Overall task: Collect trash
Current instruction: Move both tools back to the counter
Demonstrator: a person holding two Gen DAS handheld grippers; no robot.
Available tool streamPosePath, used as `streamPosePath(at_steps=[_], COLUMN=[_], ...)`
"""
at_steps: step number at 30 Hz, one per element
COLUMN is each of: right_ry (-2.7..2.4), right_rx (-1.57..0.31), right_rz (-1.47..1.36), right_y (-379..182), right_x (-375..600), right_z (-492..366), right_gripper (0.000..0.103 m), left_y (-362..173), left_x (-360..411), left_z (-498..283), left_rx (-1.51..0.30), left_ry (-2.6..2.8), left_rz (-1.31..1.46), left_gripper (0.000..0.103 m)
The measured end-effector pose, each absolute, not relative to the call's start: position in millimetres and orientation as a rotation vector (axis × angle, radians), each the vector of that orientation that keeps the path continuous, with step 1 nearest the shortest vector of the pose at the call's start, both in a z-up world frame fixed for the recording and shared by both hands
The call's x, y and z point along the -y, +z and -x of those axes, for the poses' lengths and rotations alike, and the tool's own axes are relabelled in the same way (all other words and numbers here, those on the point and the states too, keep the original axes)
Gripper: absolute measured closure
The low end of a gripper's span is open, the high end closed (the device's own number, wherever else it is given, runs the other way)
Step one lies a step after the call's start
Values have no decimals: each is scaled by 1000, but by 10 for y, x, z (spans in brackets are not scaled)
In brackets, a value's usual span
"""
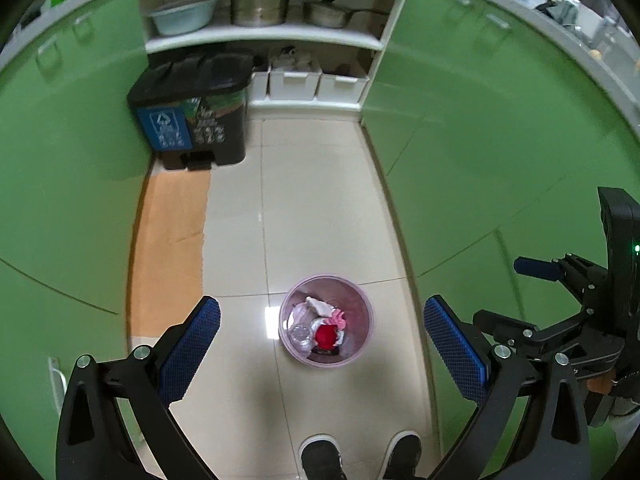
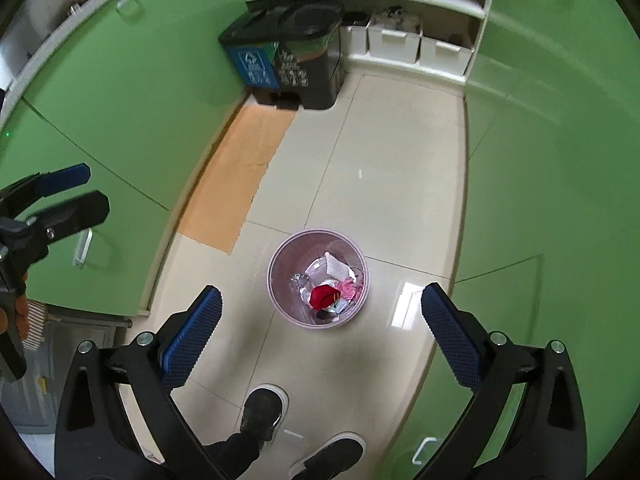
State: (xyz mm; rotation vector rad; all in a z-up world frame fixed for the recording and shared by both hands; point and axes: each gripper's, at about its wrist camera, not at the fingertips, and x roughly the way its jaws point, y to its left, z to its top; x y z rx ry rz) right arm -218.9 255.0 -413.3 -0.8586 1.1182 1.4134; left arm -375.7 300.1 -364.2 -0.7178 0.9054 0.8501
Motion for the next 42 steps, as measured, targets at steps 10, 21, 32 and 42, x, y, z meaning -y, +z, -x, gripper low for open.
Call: streamPosePath(at_steps=[10,21,32,42], right_ry=[1367,1135,783,584], right_rx=[-1089,-1015,-972,-976], right_rz=[708,527,332,260], right_y=[-2214,-810,-431,-457], right_x=[-1816,-472,1018,1792], right_z=[1743,740,-360,-983], right_gripper=[5,4,4,4], left_y=[-2053,-823,-477,-481], left_x=[-2381,-1720,-893,-204], left_z=[3371,2529,1048,-8], left_rx=[-943,-909,-881,-896], left_ry=[801,609,274,67], left_rz=[598,435,247,131], left_gripper=[5,5,5,5])
